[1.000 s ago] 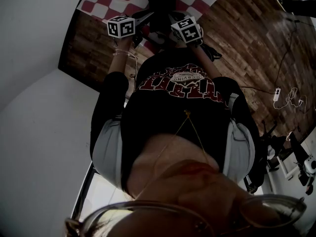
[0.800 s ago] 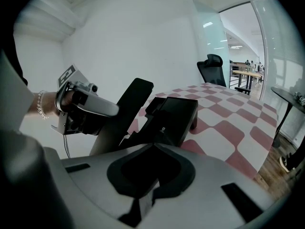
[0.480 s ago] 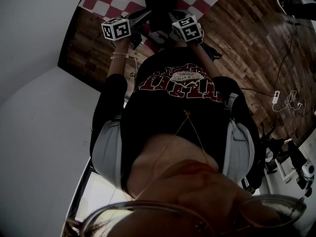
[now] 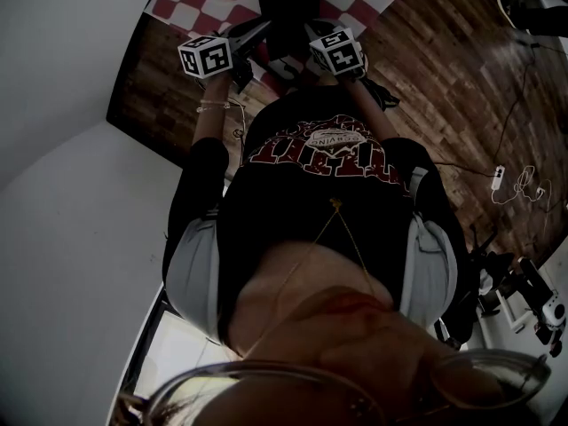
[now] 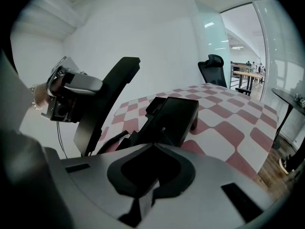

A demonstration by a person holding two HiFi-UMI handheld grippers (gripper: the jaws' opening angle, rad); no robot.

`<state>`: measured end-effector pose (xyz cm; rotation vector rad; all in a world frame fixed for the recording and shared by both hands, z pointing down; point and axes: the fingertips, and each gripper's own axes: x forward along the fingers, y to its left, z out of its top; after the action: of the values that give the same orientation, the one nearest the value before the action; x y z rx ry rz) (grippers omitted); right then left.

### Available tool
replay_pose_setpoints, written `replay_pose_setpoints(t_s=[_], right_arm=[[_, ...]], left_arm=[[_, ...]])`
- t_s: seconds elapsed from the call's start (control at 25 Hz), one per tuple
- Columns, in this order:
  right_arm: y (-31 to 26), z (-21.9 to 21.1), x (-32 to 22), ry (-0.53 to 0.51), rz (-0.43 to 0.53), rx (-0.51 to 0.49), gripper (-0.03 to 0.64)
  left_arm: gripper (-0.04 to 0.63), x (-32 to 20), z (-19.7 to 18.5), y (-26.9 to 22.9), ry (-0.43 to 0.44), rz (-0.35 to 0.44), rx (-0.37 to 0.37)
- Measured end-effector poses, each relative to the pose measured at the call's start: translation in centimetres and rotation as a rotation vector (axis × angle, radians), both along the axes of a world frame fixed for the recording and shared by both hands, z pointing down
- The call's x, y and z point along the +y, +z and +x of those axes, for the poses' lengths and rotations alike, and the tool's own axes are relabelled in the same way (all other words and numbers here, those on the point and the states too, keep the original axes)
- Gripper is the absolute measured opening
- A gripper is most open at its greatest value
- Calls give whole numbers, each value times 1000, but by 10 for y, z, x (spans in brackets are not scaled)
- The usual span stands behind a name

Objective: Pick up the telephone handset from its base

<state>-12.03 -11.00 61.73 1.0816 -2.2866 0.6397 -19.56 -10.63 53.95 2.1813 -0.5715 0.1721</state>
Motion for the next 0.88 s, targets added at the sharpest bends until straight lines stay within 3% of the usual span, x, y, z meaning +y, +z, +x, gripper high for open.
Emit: replay_pose_setpoints(t_s=[0.88], right_arm=[[1,2,2,-4,-26,11,17]], left_arm=[[75,7,-3,-51,-18,47,22]])
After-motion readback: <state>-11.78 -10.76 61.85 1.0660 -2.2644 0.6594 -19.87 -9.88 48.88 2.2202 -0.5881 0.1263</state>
